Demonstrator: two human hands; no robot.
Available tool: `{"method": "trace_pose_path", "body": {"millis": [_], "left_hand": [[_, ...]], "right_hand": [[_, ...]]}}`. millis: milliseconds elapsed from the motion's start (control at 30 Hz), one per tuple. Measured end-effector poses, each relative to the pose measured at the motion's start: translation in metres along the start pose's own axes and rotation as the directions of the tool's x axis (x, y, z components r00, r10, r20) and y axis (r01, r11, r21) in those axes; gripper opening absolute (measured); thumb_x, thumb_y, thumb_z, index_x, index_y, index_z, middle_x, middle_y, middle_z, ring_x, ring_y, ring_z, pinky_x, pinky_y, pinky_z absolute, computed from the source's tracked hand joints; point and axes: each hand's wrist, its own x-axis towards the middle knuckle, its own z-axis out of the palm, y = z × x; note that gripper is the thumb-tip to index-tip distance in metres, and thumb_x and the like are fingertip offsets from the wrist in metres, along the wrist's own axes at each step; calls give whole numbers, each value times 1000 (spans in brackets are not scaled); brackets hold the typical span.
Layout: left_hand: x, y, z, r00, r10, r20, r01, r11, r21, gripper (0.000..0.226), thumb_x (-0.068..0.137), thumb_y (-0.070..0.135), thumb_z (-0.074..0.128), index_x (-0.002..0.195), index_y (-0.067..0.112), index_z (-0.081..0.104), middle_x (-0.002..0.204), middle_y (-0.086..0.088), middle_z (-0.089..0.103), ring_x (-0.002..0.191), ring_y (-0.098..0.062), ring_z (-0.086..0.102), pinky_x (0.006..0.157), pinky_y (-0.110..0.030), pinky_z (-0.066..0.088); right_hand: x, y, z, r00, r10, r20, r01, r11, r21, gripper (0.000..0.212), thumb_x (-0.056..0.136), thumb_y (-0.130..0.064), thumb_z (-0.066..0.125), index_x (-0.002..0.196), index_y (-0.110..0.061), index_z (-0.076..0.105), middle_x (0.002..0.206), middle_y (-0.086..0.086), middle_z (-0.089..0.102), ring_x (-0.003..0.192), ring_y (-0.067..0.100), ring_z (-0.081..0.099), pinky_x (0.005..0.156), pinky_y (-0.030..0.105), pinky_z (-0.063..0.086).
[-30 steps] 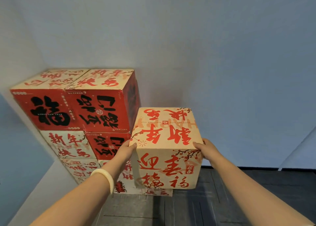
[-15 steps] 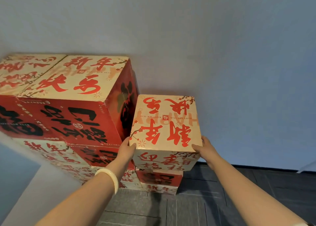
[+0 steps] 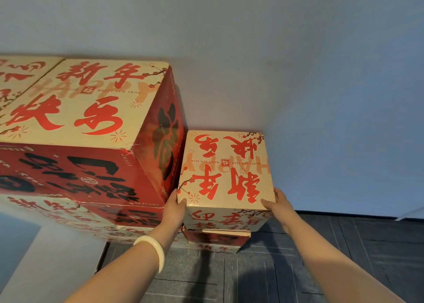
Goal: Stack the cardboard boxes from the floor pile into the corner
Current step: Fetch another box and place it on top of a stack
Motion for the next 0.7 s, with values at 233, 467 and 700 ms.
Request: {"method": "trace_pose_path", "body": {"millis": [233,467,700], "left_hand": [[19,-19,6,999,22,27,-22,999,24,47,98,9,39,144,11,31,139,-10,47,128,-28,43,103,-37,38],[21,-32,6,969,241,55,-247,939,240,61,94,1,42,148,17,22,152,-8,27,140,-24,26,115,-38,24],[-3,-46,-1,845,518,135,-498,667,554,64,89,3,51,146,18,28,157,-1,11,145,-20,9,115,-25,9]], "right_hand": [[8,10,5,1000,13,-5,-13,999,35,56,90,-11,59,139,-17,32,132,7,52,115,24,53,92,40,47],[14,18,6,1000,0,-9,1,997,78,59,89,-12,61,140,-19,32,136,6,50,116,22,52,97,44,47],[10,24,5,1000,-6,6,5,992,123,76,88,-30,63,149,-21,18,149,4,35,130,23,43,108,46,37]]}}
